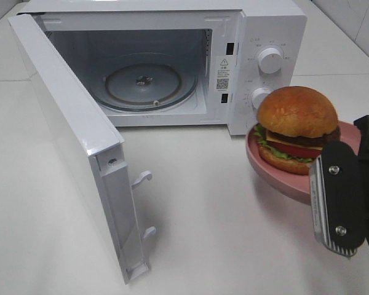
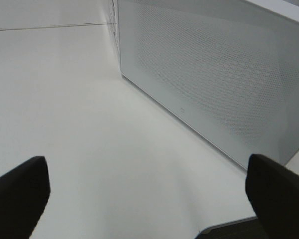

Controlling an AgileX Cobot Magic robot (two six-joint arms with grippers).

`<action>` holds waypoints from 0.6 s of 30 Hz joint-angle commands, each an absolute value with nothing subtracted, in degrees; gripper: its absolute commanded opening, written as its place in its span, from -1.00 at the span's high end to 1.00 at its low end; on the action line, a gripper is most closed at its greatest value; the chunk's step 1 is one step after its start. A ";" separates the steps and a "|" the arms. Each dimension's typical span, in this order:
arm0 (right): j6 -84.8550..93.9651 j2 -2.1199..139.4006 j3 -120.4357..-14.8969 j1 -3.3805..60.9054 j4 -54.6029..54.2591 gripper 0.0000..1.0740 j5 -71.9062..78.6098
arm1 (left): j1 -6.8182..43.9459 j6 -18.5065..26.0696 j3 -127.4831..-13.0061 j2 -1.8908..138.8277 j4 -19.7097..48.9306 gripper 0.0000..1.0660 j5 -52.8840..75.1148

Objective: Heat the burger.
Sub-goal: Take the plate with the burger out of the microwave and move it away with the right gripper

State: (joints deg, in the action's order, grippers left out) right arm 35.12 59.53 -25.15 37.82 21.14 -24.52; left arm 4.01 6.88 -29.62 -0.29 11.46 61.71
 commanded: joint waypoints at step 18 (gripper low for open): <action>-10.54 58.56 -25.44 37.36 44.98 0.99 -45.09 | 3.90 6.59 -29.62 -0.46 11.29 -0.88 61.48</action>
State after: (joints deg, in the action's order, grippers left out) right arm -9.40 59.07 -25.15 37.82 41.42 -44.46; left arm 4.01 6.88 -29.62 -0.29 11.46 61.71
